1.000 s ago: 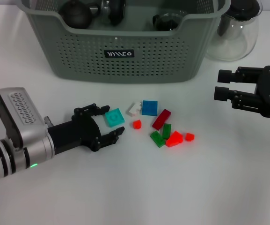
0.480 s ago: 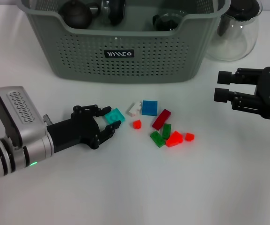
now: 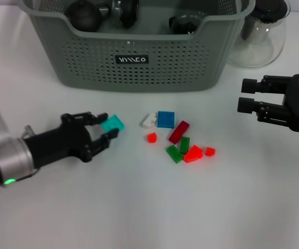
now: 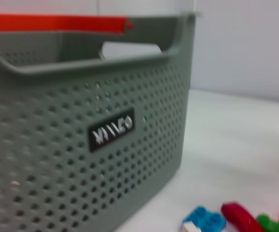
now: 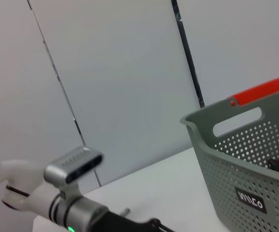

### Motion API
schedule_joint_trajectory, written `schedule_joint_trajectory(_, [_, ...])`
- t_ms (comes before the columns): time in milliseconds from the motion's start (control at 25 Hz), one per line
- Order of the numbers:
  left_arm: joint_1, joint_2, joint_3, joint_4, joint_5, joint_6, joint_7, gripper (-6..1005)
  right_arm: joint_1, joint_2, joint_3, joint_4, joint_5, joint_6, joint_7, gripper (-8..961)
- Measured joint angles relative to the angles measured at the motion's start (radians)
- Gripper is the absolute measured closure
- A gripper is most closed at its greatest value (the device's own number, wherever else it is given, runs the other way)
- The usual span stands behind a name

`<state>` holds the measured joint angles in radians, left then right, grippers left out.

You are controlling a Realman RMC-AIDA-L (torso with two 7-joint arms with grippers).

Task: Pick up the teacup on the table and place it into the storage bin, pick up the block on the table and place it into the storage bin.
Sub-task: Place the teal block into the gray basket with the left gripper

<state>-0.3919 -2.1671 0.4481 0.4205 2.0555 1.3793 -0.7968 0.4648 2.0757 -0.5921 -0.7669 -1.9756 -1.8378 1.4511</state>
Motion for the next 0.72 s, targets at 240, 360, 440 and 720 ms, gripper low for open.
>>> schedule_joint_trajectory(240, [0.043, 0.001, -0.012, 0.084, -0.005, 0.070, -0.064, 599, 0.004, -0.001, 0.000, 0.000, 0.000, 0.000, -0.001, 418])
schedule_joint_trajectory(360, [0.041, 0.000, -0.013, 0.083, 0.001, 0.063, -0.065, 599, 0.005, 0.000, 0.000, 0.000, 0.000, 0.000, -0.001, 418])
schedule_joint_trajectory(440, [0.040, 0.000, -0.012, 0.083, 0.002, 0.061, -0.065, 599, 0.006, 0.000, 0.000, 0.000, 0.000, 0.000, -0.001, 419])
schedule_joint_trajectory(720, [0.037, 0.000, -0.011, 0.084, 0.003, 0.057, -0.066, 597, 0.007, 0.000, 0.000, 0.000, 0.000, 0.000, -0.001, 419])
